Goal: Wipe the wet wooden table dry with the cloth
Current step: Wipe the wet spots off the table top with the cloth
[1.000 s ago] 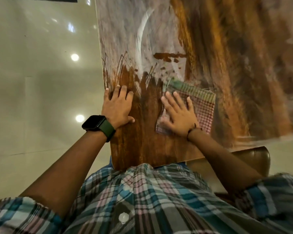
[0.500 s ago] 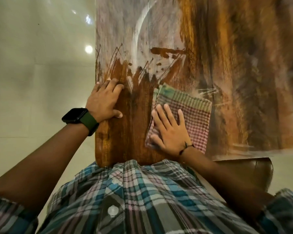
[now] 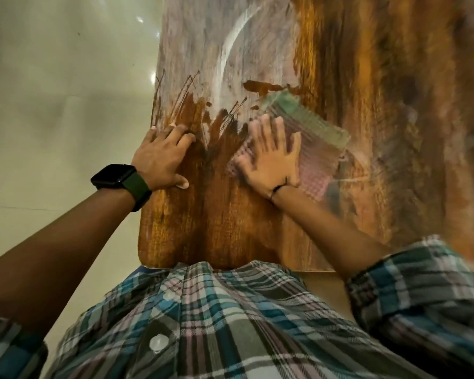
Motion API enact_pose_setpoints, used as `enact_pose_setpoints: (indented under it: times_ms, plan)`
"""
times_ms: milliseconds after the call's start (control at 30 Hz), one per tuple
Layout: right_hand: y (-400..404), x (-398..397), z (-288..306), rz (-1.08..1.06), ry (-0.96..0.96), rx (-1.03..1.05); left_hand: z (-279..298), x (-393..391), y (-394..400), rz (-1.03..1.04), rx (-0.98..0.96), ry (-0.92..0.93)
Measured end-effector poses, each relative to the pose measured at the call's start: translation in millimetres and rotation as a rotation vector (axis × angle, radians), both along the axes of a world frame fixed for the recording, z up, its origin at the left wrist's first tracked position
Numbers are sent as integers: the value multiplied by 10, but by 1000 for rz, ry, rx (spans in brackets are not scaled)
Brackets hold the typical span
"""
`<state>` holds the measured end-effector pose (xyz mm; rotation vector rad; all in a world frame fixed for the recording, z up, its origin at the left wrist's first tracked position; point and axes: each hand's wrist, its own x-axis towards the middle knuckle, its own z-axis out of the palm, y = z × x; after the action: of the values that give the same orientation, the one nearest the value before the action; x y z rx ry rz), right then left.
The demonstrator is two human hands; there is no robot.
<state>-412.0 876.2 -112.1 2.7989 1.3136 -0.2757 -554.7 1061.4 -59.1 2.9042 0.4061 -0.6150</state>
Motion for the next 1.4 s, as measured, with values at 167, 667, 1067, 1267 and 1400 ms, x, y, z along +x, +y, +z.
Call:
enact_pose_setpoints:
  times_ms: [167, 667, 1067, 1267, 1400]
  plan:
    - [-117, -587, 50, 316, 133, 28, 85, 75, -123, -46, 195, 89]
    - [-194, 466, -33, -52, 56, 40, 35, 101, -564, 88, -5, -99]
    - [864, 649, 1, -317, 96, 46, 10, -65, -328, 319, 46, -27]
    - [1323, -370, -58, 247, 49, 31, -17, -222, -279, 425, 84, -64]
    - [1268, 169, -38, 381, 58, 40, -24, -344, -196, 382, -7, -106]
